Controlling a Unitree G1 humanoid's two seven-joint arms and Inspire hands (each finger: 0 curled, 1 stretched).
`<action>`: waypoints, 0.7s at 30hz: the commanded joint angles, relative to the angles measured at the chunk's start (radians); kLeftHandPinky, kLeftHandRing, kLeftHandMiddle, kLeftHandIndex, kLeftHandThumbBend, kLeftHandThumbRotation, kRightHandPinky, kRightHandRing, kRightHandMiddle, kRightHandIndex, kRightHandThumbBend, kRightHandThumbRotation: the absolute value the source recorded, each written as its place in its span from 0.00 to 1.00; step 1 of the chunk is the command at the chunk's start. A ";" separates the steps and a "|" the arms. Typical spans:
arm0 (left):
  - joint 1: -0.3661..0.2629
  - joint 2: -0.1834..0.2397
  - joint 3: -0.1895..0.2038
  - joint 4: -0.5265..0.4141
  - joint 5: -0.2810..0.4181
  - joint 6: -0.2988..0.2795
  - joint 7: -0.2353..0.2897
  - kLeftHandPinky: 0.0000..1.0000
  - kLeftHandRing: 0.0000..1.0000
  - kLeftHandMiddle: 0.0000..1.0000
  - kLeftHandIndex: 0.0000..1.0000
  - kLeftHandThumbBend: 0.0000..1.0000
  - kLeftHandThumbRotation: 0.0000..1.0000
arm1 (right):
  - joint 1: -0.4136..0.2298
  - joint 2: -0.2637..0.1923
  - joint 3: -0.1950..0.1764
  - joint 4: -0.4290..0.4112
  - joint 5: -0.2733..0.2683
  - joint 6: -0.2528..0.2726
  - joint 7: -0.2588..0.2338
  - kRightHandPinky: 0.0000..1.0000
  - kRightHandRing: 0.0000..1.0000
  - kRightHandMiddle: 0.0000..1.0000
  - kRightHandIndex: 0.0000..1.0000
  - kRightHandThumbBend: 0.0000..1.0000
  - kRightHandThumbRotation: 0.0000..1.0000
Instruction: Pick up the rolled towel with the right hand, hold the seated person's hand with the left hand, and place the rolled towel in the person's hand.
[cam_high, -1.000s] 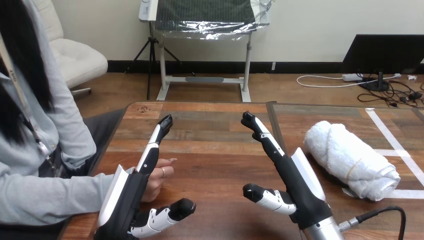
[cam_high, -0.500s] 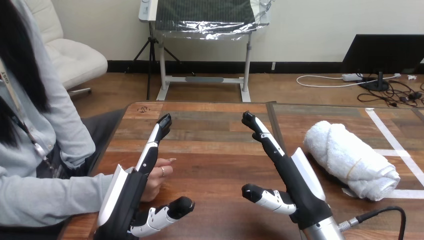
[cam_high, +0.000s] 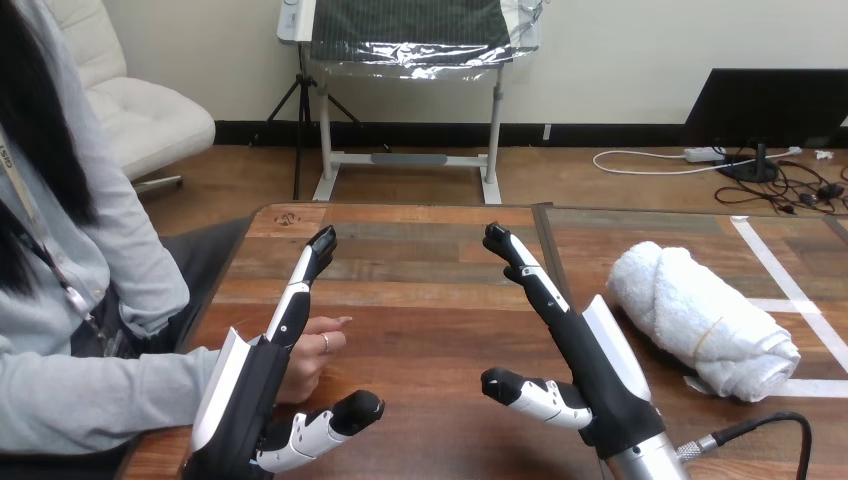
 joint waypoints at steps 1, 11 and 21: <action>-0.040 -0.004 0.010 -0.042 -0.006 -0.002 -0.003 1.00 0.98 0.99 0.99 1.00 0.87 | -0.061 0.000 -0.010 -0.025 0.029 -0.023 0.014 0.94 0.97 0.95 0.97 0.97 0.89; -0.044 -0.007 0.010 -0.042 -0.003 -0.002 -0.002 1.00 0.98 0.99 0.99 1.00 0.87 | -0.085 -0.023 -0.029 -0.044 0.042 -0.016 0.021 0.95 0.97 0.96 0.96 0.98 0.82; -0.049 -0.015 0.006 -0.037 -0.003 -0.004 -0.001 0.99 0.97 0.99 0.98 1.00 0.87 | -0.128 -0.071 -0.073 -0.090 0.100 0.036 0.052 0.93 0.97 0.96 0.96 1.00 0.70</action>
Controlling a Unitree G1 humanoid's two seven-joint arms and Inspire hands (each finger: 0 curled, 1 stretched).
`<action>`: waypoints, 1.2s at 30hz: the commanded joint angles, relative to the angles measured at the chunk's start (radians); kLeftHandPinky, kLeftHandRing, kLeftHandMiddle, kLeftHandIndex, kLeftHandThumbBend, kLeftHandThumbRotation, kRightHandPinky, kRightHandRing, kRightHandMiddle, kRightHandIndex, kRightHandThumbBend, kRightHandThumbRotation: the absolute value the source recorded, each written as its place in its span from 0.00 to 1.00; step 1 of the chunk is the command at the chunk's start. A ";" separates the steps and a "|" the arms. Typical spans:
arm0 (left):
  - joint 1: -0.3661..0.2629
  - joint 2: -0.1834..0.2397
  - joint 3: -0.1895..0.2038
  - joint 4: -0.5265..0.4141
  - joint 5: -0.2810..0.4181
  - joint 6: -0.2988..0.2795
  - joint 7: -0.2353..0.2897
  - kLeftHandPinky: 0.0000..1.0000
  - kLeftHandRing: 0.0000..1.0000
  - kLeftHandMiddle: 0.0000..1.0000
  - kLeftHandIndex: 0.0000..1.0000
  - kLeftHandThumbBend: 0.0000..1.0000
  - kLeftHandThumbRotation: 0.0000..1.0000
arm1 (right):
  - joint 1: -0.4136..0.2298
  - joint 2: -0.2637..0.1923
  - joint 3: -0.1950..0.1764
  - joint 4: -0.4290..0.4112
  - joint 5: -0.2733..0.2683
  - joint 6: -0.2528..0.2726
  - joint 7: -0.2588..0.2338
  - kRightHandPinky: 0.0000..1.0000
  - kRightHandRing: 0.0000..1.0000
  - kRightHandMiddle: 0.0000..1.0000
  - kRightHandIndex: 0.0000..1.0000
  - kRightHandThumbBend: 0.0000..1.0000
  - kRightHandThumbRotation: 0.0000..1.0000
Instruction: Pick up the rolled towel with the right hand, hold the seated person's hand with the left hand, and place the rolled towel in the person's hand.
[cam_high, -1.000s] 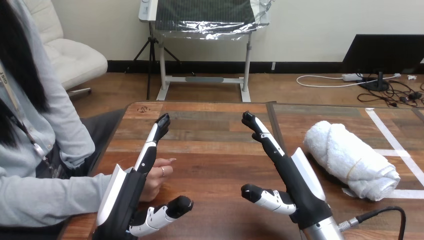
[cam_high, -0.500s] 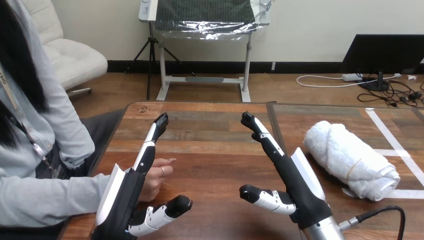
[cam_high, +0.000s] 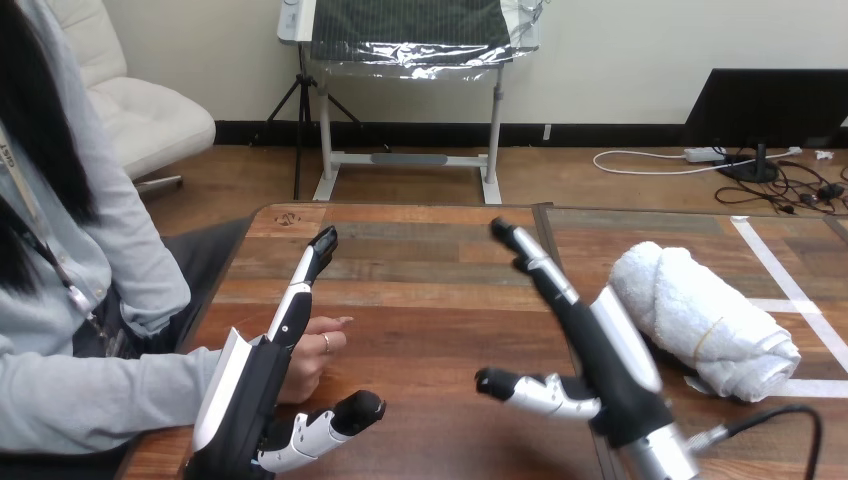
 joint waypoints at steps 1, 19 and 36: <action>-0.049 -0.013 0.006 -0.036 -0.006 -0.006 0.000 0.99 0.97 0.99 0.98 1.00 0.87 | -0.127 -0.055 -0.061 -0.070 0.061 0.028 0.013 0.93 0.97 0.96 0.96 1.00 0.69; -0.063 -0.026 0.007 -0.010 0.018 -0.021 0.014 0.95 0.96 0.99 0.98 1.00 0.88 | -0.222 -0.151 -0.147 -0.167 0.145 0.248 0.079 0.92 0.98 0.96 0.95 1.00 0.62; -0.070 -0.037 0.004 0.008 0.011 -0.033 0.013 0.94 0.97 1.00 0.98 1.00 0.88 | -0.341 -0.226 -0.193 -0.167 0.200 0.455 0.159 0.93 0.99 0.98 0.99 1.00 0.59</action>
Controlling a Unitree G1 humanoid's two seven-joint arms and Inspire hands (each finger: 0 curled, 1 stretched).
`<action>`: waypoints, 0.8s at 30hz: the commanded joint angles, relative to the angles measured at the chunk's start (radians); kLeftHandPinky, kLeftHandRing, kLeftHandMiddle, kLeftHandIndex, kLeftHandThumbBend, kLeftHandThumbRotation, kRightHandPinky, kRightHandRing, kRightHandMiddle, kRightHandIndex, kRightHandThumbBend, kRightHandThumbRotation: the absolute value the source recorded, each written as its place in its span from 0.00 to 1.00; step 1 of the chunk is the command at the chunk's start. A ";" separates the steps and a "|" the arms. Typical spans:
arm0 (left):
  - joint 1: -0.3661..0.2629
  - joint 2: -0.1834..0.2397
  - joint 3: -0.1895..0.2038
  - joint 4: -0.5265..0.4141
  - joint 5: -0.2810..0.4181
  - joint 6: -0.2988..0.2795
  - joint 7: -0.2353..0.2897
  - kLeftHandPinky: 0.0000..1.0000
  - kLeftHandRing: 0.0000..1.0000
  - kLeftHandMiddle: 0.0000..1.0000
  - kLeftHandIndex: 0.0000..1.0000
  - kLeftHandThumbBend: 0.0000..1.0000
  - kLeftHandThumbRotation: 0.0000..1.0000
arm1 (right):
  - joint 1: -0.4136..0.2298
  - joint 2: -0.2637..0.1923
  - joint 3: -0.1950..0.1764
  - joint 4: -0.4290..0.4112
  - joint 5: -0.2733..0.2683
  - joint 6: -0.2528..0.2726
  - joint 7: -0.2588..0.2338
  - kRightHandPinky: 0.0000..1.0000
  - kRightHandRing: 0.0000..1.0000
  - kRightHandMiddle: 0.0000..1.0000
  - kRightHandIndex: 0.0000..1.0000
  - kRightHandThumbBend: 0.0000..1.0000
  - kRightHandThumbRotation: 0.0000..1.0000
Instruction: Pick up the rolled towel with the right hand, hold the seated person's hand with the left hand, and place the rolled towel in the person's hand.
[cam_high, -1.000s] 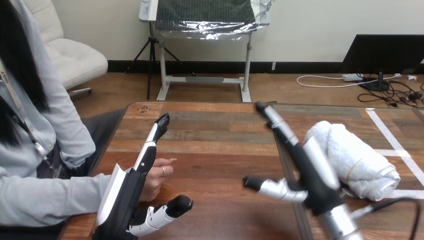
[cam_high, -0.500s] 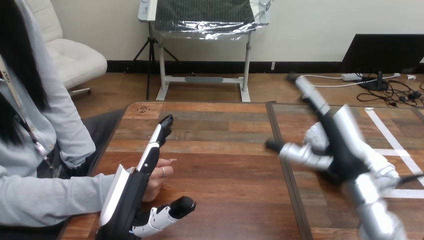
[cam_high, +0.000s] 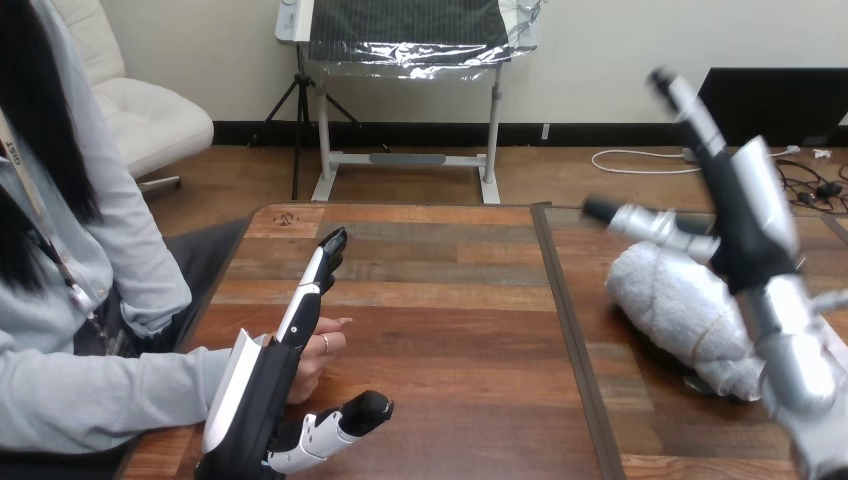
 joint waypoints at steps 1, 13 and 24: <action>-0.070 -0.008 0.004 0.006 -0.008 -0.029 0.005 0.94 0.97 1.00 0.98 1.00 0.87 | -0.132 -0.037 -0.020 -0.032 0.006 0.065 0.011 0.92 0.99 0.98 0.99 1.00 0.60; -0.071 -0.012 0.008 0.010 -0.002 -0.033 0.006 0.96 0.98 1.00 0.99 1.00 0.87 | -0.240 -0.084 -0.003 0.054 -0.029 0.194 0.017 0.92 1.00 0.98 1.00 1.00 0.61; -0.067 -0.014 0.015 0.006 0.008 -0.036 0.017 1.00 0.98 0.99 0.99 1.00 0.87 | -0.349 -0.106 0.023 0.181 -0.080 0.303 0.008 0.90 1.00 0.99 0.99 1.00 0.60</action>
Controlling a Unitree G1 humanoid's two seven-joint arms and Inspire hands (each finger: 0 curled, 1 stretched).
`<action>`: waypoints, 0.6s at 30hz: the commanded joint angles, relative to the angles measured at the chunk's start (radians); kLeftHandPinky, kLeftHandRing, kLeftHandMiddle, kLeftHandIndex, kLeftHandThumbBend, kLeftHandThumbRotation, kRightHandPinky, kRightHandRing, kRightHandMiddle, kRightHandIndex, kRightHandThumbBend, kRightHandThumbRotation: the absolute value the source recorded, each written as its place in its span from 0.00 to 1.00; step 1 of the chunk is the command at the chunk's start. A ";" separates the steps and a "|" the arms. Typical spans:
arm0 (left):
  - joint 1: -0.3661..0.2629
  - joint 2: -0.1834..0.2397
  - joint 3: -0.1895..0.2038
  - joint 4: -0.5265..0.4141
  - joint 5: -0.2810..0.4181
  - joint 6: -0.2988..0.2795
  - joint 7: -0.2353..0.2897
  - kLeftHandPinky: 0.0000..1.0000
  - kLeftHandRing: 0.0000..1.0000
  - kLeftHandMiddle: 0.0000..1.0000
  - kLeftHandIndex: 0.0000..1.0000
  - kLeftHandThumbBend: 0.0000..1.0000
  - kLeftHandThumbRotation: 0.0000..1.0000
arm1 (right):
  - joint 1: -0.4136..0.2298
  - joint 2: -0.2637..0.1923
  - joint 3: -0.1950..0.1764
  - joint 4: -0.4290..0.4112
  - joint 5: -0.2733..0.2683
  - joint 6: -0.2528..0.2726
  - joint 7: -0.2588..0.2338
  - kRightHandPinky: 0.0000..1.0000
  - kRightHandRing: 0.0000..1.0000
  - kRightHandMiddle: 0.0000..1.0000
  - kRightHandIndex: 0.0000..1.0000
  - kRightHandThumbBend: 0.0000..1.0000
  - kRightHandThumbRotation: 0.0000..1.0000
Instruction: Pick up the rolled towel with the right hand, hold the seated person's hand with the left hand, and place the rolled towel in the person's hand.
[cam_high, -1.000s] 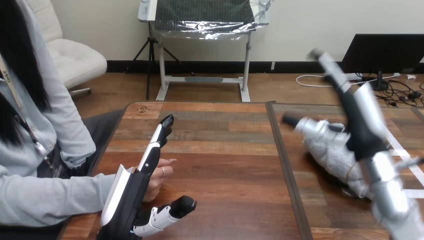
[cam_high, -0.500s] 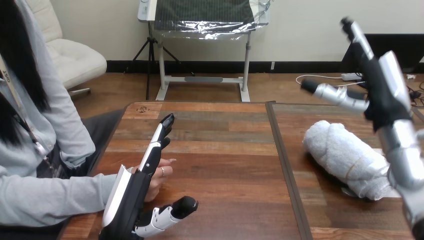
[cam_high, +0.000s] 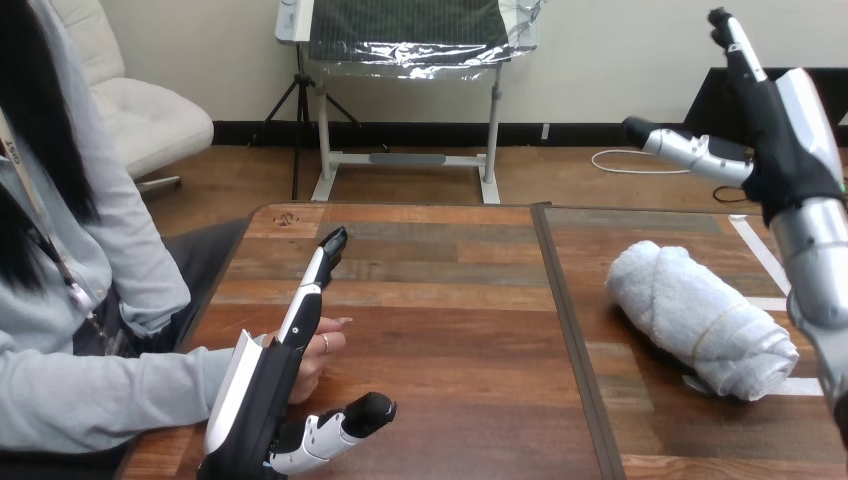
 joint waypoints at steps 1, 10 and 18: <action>-0.063 -0.006 0.015 -0.007 0.008 -0.021 0.017 1.00 0.98 0.99 0.99 1.00 0.87 | -0.138 -0.035 0.026 0.076 -0.033 0.049 -0.013 0.90 1.00 0.99 0.99 1.00 0.60; -0.056 -0.006 0.014 -0.014 -0.001 -0.024 0.016 1.00 0.98 1.00 1.00 1.00 0.88 | -0.206 -0.040 0.047 0.178 -0.058 0.105 0.007 0.89 1.00 1.00 0.98 1.00 0.58; -0.055 -0.004 0.012 -0.008 -0.014 -0.039 0.011 1.00 0.98 1.00 1.00 1.00 0.88 | -0.246 -0.036 0.083 0.243 -0.101 0.193 -0.004 0.87 1.00 0.98 0.98 1.00 0.58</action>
